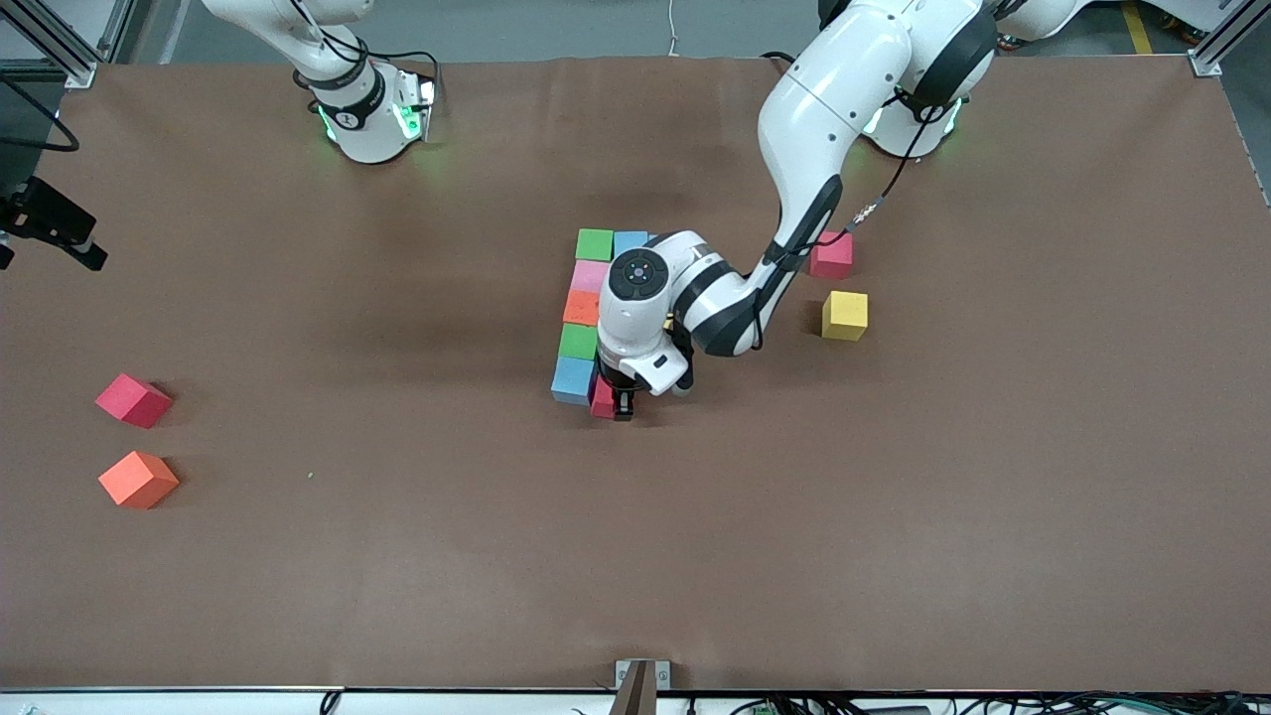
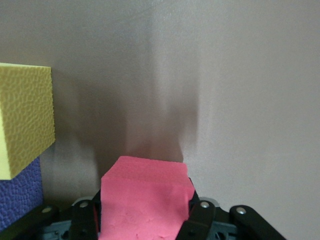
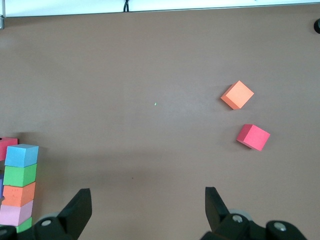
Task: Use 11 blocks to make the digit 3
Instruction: 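Lower the pink cube beside the blue cube and release it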
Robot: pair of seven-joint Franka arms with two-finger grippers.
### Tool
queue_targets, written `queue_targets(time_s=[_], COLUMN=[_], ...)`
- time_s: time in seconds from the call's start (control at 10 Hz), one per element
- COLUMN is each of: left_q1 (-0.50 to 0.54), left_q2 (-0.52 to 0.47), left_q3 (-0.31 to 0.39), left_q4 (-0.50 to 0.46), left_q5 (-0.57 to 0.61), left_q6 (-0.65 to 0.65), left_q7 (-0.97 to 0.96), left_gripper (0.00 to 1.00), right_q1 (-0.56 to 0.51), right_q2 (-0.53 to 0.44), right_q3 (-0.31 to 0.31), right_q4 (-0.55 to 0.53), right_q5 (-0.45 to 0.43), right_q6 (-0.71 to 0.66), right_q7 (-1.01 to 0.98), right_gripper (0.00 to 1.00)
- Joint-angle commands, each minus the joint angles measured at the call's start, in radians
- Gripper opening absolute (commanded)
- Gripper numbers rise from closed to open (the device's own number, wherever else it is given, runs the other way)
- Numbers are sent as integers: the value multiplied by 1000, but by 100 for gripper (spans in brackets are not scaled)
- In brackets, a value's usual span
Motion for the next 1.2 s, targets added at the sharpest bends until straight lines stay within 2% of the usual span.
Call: queue_targets(time_s=[0.0, 0.1, 0.4, 0.8, 0.9, 1.1], left_q1=[-19, -26, -31, 4, 30, 81], left_q2=[30, 28, -19, -135, -177, -313], left_q3=[14, 17, 18, 40, 40, 35], left_q4=[29, 29, 23, 5, -33, -220], left_q5=[11, 11, 16, 54, 56, 56], left_q6=[13, 13, -8, -147, -201, -234], left_q7=[-15, -14, -15, 1, 39, 122], left_gripper=[92, 100, 100, 100, 100, 100], right_q1=[1, 2, 4, 6, 6, 6], right_q2=[4, 4, 4, 4, 4, 4], right_q3=[2, 2, 2, 2, 2, 2], right_q4=[14, 14, 14, 14, 14, 14], right_q5=[14, 14, 13, 13, 13, 13], right_q6=[-13, -12, -10, -6, -9, -10], right_q7=[-10, -10, -8, -8, -8, -10], right_gripper=[100, 100, 100, 100, 100, 100])
